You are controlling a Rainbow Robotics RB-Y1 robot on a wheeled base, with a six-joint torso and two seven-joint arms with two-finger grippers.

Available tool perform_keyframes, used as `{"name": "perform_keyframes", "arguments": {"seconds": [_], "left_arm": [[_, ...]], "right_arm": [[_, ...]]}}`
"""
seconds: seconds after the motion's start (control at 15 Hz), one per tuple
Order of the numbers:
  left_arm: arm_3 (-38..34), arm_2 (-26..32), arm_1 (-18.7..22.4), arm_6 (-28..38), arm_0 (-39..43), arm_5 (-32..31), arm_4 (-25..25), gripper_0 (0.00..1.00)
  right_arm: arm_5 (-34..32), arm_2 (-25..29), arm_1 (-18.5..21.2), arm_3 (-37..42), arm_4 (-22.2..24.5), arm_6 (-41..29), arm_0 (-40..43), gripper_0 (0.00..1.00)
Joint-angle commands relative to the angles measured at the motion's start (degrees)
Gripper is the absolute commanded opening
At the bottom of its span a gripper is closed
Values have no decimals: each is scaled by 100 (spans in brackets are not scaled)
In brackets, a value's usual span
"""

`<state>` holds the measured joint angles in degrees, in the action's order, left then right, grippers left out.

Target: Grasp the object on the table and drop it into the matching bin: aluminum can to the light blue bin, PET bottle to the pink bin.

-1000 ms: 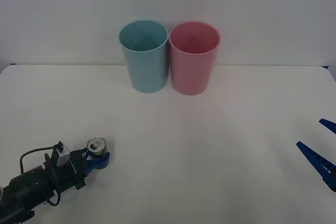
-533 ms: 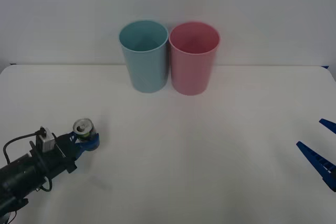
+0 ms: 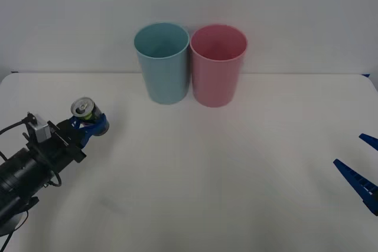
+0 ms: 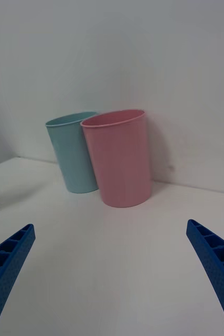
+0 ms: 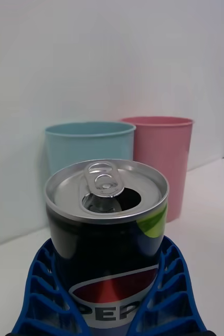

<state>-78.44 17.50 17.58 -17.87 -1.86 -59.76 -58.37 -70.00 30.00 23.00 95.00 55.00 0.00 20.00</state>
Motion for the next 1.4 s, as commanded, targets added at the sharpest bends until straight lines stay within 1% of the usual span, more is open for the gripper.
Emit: {"name": "perform_keyframes", "arguments": {"seconds": [0.07,0.2,0.4,0.67,0.73,1.07,1.13,1.2,1.4], "left_arm": [[-400,-124,0,117,-69,456,265,0],[-884,-212,0,530,-131,966,256,0],[-1411,-220,0,1312,-271,1414,-201,0],[-1657,-203,0,2384,-719,1555,-737,0],[-1666,-220,0,2587,-851,1634,-886,0],[-1657,-739,0,3518,-1572,2469,-2161,0],[-1569,-888,-18,3782,-1792,2662,-2442,0],[-1429,-967,-44,3923,-1967,2794,-2618,0],[-752,-994,-264,3861,-2574,2873,-2943,0]], "right_arm": [[0,0,0,0,0,0,0,100],[0,0,0,0,0,0,0,100],[0,0,0,0,0,0,0,100],[0,0,0,0,0,0,0,100],[0,0,0,0,0,0,0,100],[0,0,0,0,0,0,0,100],[0,0,0,0,0,0,0,100],[0,0,0,0,0,0,0,100],[0,0,0,0,0,0,0,100]]}}
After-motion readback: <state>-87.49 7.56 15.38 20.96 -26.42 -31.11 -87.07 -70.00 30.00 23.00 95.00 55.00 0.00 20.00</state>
